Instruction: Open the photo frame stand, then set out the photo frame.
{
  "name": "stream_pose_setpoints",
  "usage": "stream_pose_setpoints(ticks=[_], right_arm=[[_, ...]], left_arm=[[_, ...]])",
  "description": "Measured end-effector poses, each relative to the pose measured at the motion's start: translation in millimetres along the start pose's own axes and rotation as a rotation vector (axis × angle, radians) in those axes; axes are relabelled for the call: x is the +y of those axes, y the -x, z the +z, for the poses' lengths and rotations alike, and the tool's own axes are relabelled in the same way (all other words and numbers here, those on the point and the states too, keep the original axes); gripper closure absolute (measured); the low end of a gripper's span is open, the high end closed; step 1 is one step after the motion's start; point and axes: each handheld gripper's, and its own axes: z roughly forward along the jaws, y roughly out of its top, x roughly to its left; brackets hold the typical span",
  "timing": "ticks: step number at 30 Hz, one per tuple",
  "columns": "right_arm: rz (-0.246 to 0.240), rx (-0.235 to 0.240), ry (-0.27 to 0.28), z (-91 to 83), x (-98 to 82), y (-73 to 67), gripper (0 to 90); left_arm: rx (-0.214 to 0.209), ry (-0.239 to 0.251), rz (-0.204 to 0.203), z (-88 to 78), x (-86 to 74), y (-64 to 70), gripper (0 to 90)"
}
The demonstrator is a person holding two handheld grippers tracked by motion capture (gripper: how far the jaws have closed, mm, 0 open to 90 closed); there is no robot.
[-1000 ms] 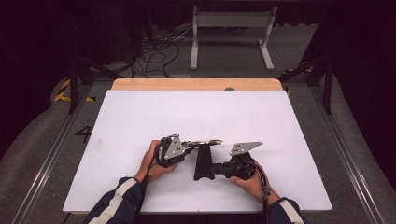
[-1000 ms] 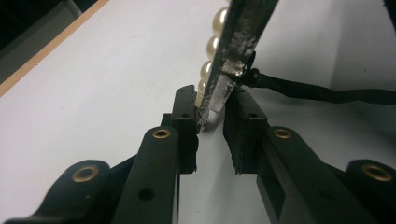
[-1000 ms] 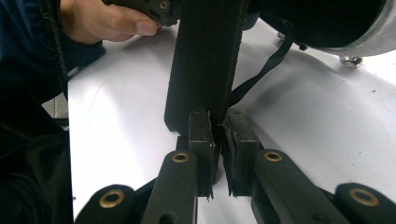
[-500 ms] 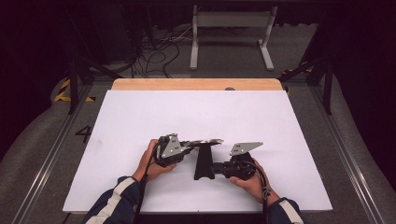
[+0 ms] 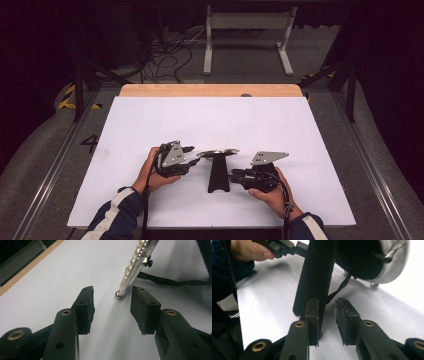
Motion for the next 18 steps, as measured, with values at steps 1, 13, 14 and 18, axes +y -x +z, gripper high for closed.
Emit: stream_pose_setpoints(ticks=[1, 13, 14, 18], right_arm=[[0.002, -0.011, 0.004, -1.7, 0.3, -1.1, 72.1], [-0.046, -0.097, 0.087, -14.3, 5.2, -19.1, 77.1], [-0.054, -0.102, 0.095, -14.9, 5.2, -21.5, 78.7], [-0.099, -0.125, 0.113, -15.7, 5.9, -31.0, 87.0]], left_arm=[[0.000, 0.000, -0.003, -0.7, -0.4, -0.6, 53.3], [0.017, 0.002, -0.026, -4.4, 0.5, -2.0, 42.1], [0.017, 0.002, -0.026, -4.4, 0.5, -2.0, 40.8], [0.011, -0.010, -0.004, 2.5, 3.6, 1.2, 46.5]])
